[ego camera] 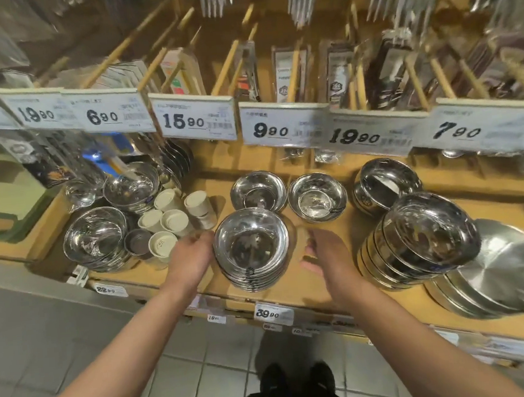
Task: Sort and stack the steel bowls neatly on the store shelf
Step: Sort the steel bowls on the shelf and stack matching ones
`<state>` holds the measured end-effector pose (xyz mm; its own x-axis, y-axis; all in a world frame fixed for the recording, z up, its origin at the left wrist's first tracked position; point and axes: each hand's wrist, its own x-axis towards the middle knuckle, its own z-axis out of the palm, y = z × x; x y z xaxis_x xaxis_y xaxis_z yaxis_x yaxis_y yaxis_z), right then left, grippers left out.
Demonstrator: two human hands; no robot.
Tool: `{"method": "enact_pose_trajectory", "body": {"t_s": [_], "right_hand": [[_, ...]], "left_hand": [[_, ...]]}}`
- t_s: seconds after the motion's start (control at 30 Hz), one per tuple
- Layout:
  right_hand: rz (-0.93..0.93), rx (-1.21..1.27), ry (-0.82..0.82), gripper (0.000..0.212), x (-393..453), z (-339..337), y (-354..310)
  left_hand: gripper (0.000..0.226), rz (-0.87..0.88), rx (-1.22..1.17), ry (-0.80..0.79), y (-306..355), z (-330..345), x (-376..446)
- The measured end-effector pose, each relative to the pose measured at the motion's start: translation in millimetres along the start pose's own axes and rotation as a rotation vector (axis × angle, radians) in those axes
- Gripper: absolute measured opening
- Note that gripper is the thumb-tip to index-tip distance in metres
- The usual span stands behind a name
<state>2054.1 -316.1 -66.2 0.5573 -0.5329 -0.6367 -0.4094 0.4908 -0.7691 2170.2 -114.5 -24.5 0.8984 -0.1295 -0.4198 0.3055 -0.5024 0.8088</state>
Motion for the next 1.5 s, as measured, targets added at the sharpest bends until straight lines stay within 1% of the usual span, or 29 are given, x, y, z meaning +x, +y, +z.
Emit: {"method": "enact_pose_trajectory", "body": {"t_s": [0.07,0.1,0.17,0.23,0.27,0.33,0.4,0.47,0.57,0.67,0.73,0.77,0.83,0.9,1.0,1.03,1.1,1.17,1.23,1.33,1.4,1.47,1.5], "right_hand": [[-0.033,-0.001,0.066,0.013,12,-9,-7],[-0.069,-0.014,0.094,0.012,20,-12,-11],[-0.104,-0.066,0.19,0.013,35,-13,-17],[-0.112,-0.126,0.32,0.017,47,-12,-20],[-0.114,-0.154,0.38,0.021,52,-11,-22],[-0.11,-0.17,0.461,0.034,64,-10,-23],[-0.103,-0.197,0.515,0.041,76,-12,-25],[-0.116,-0.212,0.531,0.041,85,-12,-24],[-0.129,-0.156,0.56,0.034,83,-7,-19],[-0.073,-0.024,0.532,0.027,73,4,-12],[-0.014,0.002,0.483,0.02,60,9,-7],[0.022,0.04,0.435,0.017,53,11,-5],[0.075,0.094,0.35,0.01,40,14,-4],[0.085,0.167,0.34,0.017,33,13,-5],[0.08,0.237,0.375,0.028,36,11,-10],[0.07,0.263,0.389,0.029,39,10,-10],[0.039,0.305,0.406,0.028,43,11,-8],[0.017,0.333,0.407,0.024,46,12,-5],[0.012,0.442,0.417,0.019,44,14,-3],[0.036,0.556,0.402,0.03,38,16,2],[0.031,0.564,0.384,0.036,33,17,4],[0.014,0.567,0.356,0.037,27,18,2],[0.014,0.564,0.34,0.034,24,18,0]], "left_hand": [[0.025,0.125,0.12,0.098,24,-1,-5],[0.025,0.174,0.124,0.103,38,-2,-7],[0.016,0.233,0.132,0.045,62,-1,0],[0.028,0.227,0.186,-0.021,80,2,18],[0.027,0.227,0.218,-0.044,86,5,30],[0.019,0.261,0.34,-0.082,94,15,58],[0.022,0.29,0.505,-0.1,96,29,87],[0.029,0.28,0.615,-0.115,92,40,111],[0.042,0.283,0.869,-0.236,86,52,136],[0.05,0.303,1.035,-0.324,91,61,150],[0.053,0.302,1.141,-0.358,92,67,155],[0.052,0.291,1.187,-0.371,92,70,154],[0.051,0.324,1.277,-0.403,91,72,154],[0.052,0.374,1.264,-0.38,87,74,160],[0.052,0.423,1.28,-0.35,80,75,164],[0.05,0.43,1.27,-0.337,77,76,165],[0.035,0.422,1.237,-0.293,71,78,165],[0.026,0.338,1.125,-0.262,66,80,167],[0.028,0.217,1.037,-0.283,63,80,167],[0.038,0.078,0.953,-0.354,64,77,160],[0.043,0.066,0.892,-0.344,64,75,158],[0.038,0.062,0.784,-0.314,65,74,156],[0.033,0.062,0.717,-0.295,67,73,156]]}}
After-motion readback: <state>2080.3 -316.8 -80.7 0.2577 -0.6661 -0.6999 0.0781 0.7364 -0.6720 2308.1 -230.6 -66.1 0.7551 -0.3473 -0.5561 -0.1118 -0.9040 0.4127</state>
